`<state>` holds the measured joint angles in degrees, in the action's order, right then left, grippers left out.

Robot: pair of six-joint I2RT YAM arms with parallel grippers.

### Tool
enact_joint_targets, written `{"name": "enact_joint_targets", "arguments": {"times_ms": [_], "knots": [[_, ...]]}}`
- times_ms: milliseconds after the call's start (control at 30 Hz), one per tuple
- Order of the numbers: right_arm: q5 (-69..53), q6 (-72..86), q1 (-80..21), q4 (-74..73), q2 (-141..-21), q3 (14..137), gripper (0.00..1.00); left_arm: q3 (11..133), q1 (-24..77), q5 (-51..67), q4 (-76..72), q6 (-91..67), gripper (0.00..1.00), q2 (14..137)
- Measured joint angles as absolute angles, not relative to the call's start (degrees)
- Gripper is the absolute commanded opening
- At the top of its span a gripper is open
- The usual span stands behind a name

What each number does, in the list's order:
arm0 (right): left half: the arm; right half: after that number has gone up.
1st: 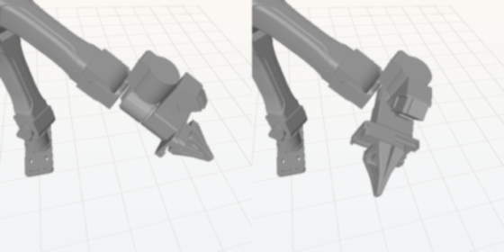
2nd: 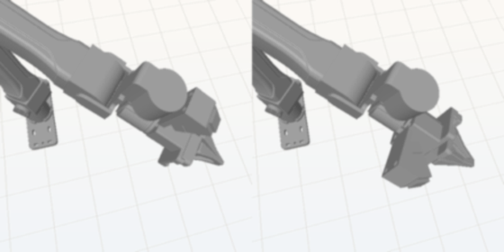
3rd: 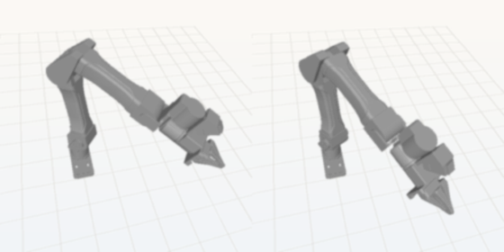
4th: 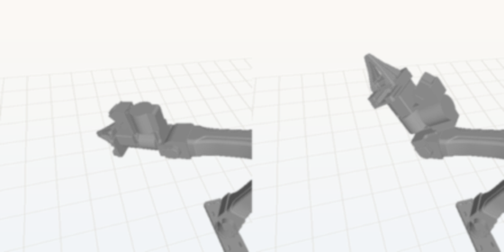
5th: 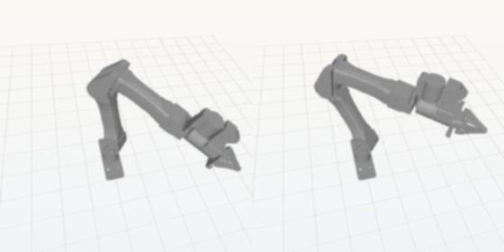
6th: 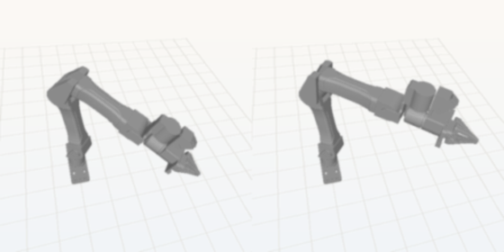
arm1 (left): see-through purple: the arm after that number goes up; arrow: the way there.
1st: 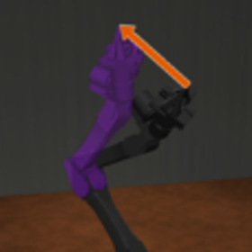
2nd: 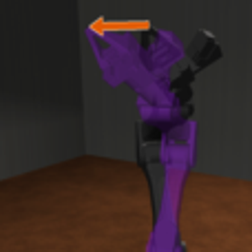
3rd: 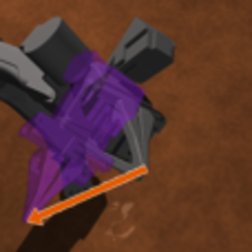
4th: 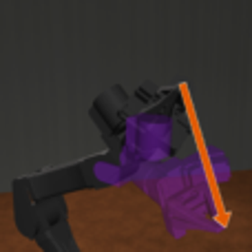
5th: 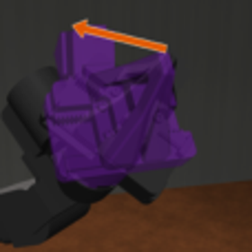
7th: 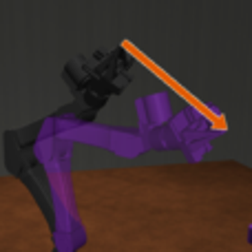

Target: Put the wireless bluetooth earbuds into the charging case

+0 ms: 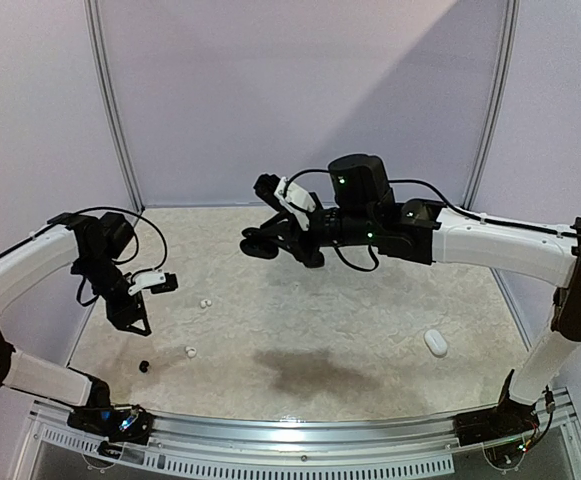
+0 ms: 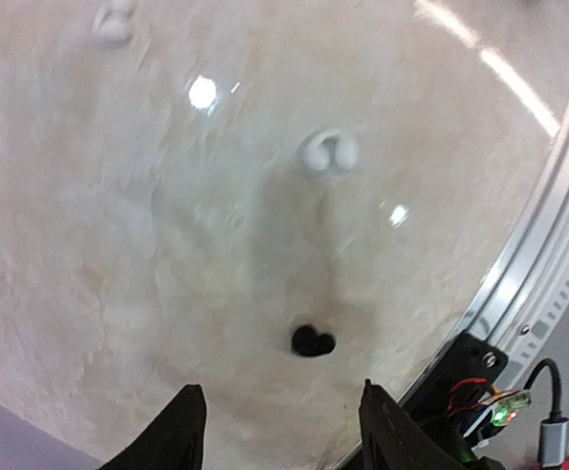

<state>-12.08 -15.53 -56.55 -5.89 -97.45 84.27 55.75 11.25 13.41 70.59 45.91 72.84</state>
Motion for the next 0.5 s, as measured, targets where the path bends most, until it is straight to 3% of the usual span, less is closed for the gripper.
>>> {"name": "enact_joint_targets", "arguments": {"times_ms": [167, 333, 500], "knots": [[-11.73, -15.51, -56.55, -4.34, -97.25, 80.97, 0.08, 50.52, 7.51, 4.78, 69.65, 45.45, 0.35, 76.47], [-11.46, -15.46, -56.55, -4.16, -97.23, 80.29, 0.08, 43.22, 7.27, -0.86, 67.42, 45.43, 0.35, 77.34], [-11.44, -15.27, -56.55, -3.79, -97.19, 80.16, 0.08, 41.69, 7.27, -2.07, 63.42, 44.01, 0.29, 79.99]]}}
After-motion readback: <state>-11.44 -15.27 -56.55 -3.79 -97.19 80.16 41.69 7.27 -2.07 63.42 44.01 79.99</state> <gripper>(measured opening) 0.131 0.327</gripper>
